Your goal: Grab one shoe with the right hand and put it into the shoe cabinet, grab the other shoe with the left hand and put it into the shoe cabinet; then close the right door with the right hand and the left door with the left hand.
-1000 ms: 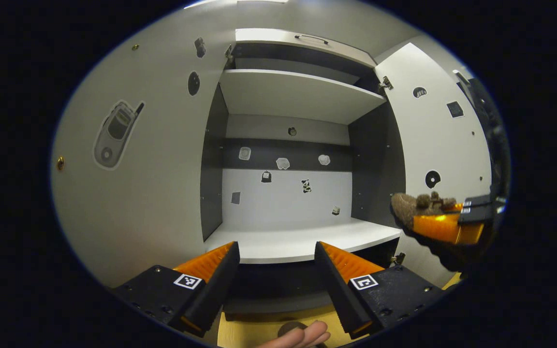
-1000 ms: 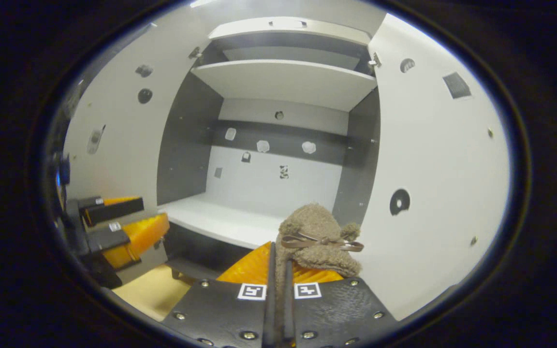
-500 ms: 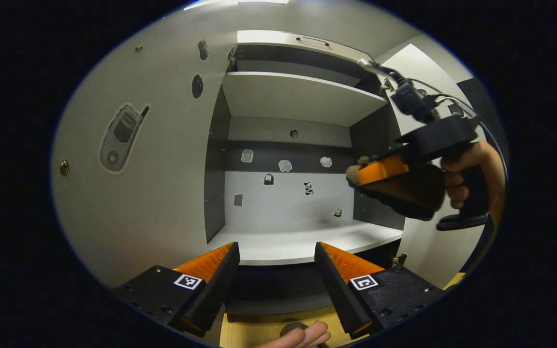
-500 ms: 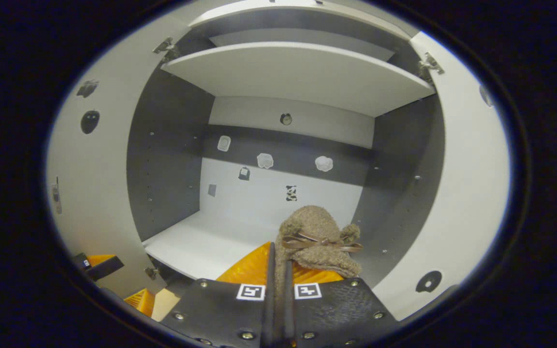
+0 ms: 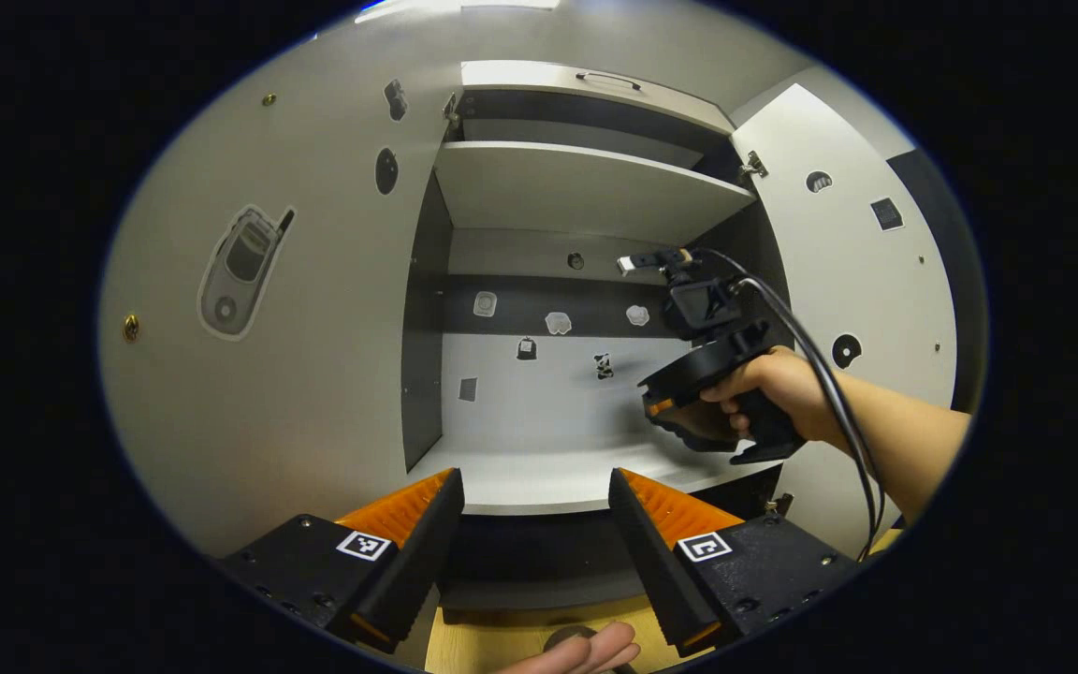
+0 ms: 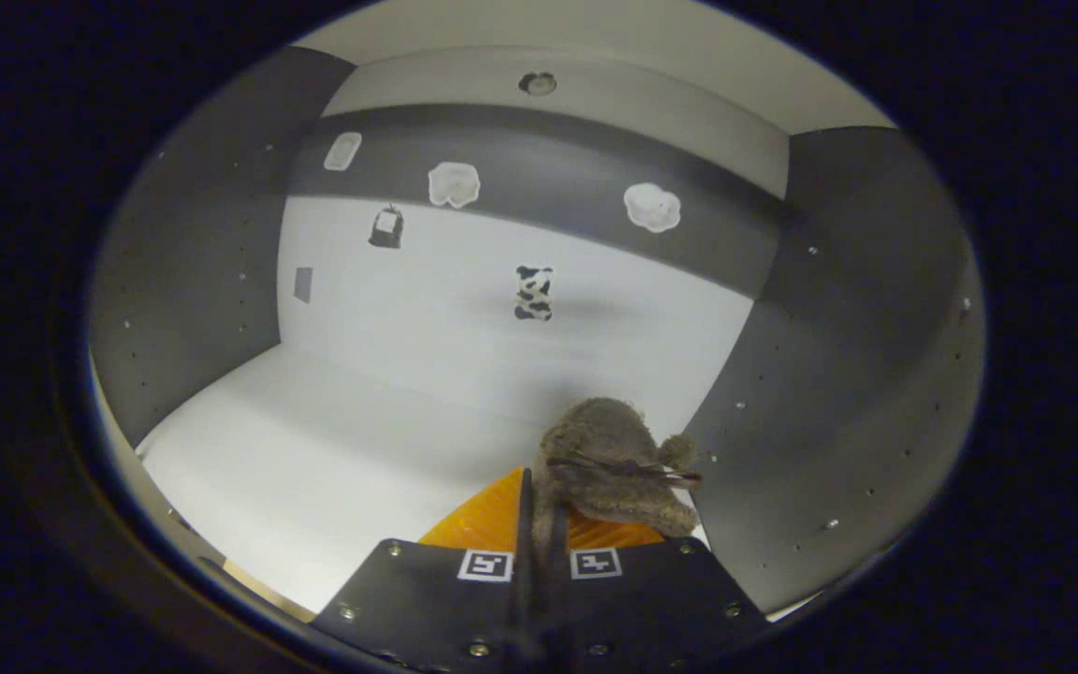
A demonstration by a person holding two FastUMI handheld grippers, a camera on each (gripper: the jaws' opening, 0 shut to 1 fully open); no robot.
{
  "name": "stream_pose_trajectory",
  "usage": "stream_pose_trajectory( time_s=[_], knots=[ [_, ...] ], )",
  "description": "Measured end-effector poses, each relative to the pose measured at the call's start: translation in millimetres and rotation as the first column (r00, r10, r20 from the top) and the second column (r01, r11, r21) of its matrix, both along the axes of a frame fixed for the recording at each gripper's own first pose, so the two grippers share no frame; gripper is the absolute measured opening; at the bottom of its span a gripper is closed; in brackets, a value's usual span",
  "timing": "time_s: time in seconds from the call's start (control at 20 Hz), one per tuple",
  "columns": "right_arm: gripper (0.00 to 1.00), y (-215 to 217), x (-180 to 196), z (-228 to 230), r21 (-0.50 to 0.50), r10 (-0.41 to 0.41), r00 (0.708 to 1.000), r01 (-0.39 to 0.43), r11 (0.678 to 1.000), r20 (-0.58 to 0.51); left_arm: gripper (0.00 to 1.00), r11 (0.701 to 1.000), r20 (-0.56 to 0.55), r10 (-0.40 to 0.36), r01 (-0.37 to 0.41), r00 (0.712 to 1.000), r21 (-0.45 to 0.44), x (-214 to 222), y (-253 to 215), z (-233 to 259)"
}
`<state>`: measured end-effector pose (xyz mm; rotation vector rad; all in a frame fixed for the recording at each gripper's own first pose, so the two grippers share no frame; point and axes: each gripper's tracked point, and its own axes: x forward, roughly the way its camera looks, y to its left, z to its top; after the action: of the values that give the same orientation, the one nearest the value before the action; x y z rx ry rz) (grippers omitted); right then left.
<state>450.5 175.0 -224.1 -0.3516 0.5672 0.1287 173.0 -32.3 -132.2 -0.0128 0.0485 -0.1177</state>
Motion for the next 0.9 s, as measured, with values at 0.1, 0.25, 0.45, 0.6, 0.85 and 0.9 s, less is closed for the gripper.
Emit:
stream_pose_trajectory(
  time_s=[0.1, 0.25, 0.45, 0.6, 0.85, 0.9],
  knots=[
    [0.08, 0.6, 8.5, -12.7, -0.014, 0.009, 1.000, -0.009, 1.000, -0.014, 0.95, 1.000, -0.007, -0.006, 0.006, 1.000, -0.003, 1.1, -2.0, -1.8],
    [0.08, -5.1, 13.6, -22.3, -0.077, 0.013, 1.000, -0.015, 0.997, -0.021, 0.95, 0.999, -0.018, -0.037, 0.037, 0.999, -0.018, 1.0, -10.0, -4.2],
    [0.15, -8.0, 16.7, -29.7, -0.090, 0.012, 0.999, -0.015, 0.996, -0.035, 0.95, 0.998, -0.035, -0.058, 0.057, 0.998, -0.031, 1.7, -18.5, -8.4],
    [0.23, -2.2, 1.7, -18.9, -0.065, 0.039, 0.998, -0.043, 0.997, -0.054, 0.95, 0.997, -0.047, -0.061, 0.059, 0.997, -0.044, 1.9, -21.9, -11.4],
    [0.46, -5.3, -31.0, 19.1, 0.011, 0.045, 0.999, -0.044, 0.999, -0.015, 0.95, 0.998, -0.058, -0.043, 0.040, 0.997, -0.049, 0.7, -18.8, -14.0],
    [0.50, -4.8, -39.4, 27.1, 0.014, 0.056, 0.998, -0.056, 0.998, 0.010, 0.96, 0.998, -0.062, -0.045, 0.042, 0.997, -0.050, -0.3, -20.0, -15.7]
  ],
)
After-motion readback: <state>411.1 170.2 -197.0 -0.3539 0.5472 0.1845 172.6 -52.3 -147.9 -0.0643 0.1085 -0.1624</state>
